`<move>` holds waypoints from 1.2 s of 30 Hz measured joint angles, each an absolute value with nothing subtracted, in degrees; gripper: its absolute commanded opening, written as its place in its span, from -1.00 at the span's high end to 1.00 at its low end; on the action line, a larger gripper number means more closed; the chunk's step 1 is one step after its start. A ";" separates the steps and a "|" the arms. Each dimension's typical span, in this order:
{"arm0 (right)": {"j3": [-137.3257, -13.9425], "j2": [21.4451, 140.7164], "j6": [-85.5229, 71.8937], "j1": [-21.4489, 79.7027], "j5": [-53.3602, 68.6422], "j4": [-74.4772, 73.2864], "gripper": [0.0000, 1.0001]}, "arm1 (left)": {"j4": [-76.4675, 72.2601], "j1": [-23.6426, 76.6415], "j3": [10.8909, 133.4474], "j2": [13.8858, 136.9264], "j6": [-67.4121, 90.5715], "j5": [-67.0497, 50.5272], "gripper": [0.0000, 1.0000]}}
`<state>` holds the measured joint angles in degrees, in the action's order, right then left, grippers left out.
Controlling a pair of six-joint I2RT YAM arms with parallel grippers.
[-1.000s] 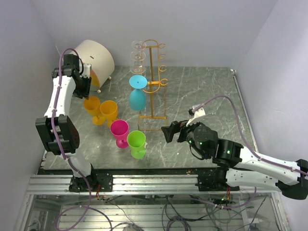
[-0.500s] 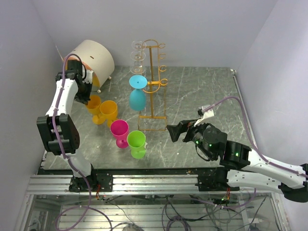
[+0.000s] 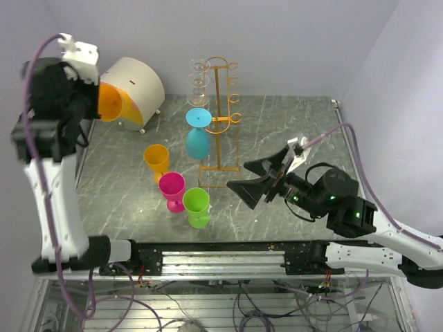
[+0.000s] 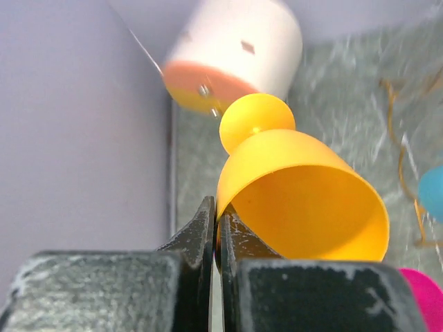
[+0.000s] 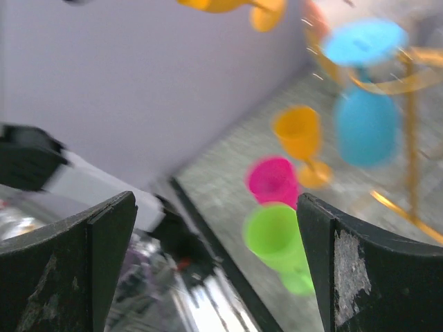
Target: Place the wine glass upside down on the wine glass rack
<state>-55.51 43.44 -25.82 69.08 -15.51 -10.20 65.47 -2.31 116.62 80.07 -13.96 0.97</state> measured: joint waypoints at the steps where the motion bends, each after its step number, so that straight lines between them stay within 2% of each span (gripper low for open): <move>1: -58.19 45.04 -25.80 69.08 -12.45 -8.84 -1.00 | 64.55 -2.31 118.72 77.14 -14.35 0.71 0.86; 6: -68.42 55.64 -27.55 69.08 0.40 -0.58 -1.00 | 54.74 -2.28 114.15 62.17 -15.49 -1.78 0.86; 10: -70.57 64.86 -31.53 68.73 7.49 6.96 -1.00 | 44.42 -2.31 108.71 55.55 -16.84 -6.81 0.86; 16: -70.17 72.20 -42.52 64.93 13.74 20.71 -0.98 | 21.30 -2.31 80.40 43.46 -18.68 -15.14 0.86; 24: -64.05 75.31 -60.51 59.40 11.40 45.34 -0.88 | -10.83 -2.31 49.36 24.69 -20.71 -24.43 0.86; 29: -65.73 82.52 -64.69 59.35 9.43 49.65 -0.82 | -23.18 -2.31 43.16 21.15 -20.64 -27.09 0.86; 36: -69.97 91.42 -68.36 58.94 8.25 55.68 -0.59 | -31.48 -3.57 38.74 16.21 -18.39 -31.55 0.86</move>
<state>-69.97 91.42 -68.36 58.94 8.25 55.68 -31.48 -3.57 38.74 16.21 -18.39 -31.55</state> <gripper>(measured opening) 0.823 0.083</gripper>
